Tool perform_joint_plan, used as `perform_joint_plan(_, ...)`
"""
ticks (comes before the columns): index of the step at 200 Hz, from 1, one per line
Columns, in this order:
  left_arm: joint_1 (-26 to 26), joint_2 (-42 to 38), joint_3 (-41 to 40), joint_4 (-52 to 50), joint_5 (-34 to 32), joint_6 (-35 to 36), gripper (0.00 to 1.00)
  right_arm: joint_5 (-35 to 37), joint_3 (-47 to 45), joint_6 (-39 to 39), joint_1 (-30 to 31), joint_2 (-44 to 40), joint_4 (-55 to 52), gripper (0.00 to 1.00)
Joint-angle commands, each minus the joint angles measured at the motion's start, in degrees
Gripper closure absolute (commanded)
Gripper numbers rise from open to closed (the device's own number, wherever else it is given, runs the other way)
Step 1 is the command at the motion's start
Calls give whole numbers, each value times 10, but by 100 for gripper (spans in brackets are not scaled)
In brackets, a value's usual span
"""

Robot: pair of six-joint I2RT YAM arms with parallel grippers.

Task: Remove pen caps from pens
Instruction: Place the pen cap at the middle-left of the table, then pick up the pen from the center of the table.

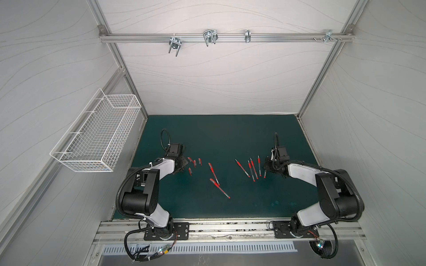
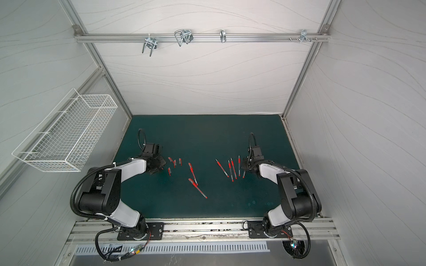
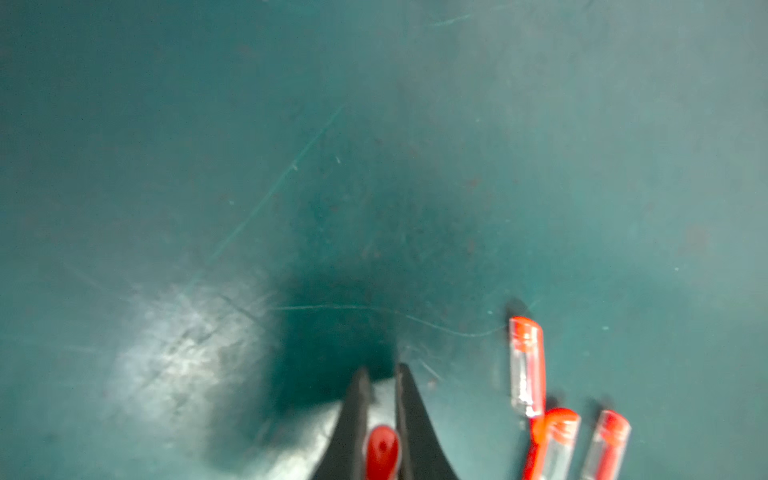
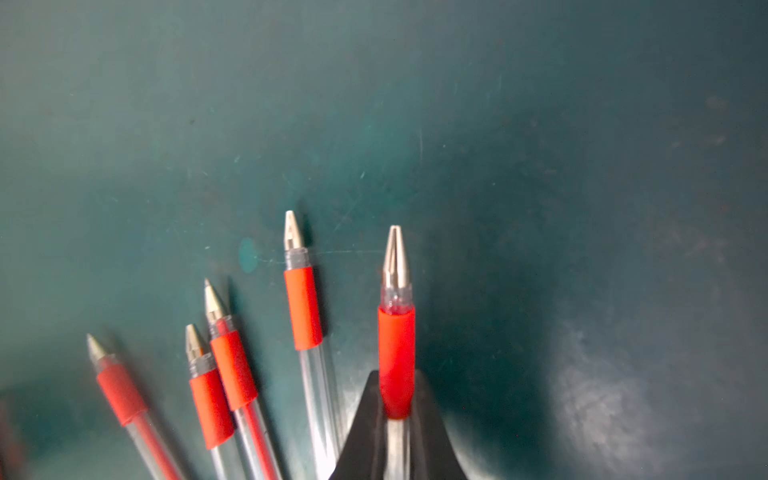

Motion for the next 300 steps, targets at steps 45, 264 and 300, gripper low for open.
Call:
perform_joint_plan(45, 2, -6, 5, -23, -5, 0, 61, 21, 2, 12, -3, -23, -18, 51)
perform_joint_plan(264, -220, -396, -117, 8, -3, 21, 61, 1, 139, -150, 342, -99, -90, 55)
perform_joint_plan(300, -220, -392, -128, -15, 4, 26, 62, 10, 222, -143, 389, 11, -142, 56)
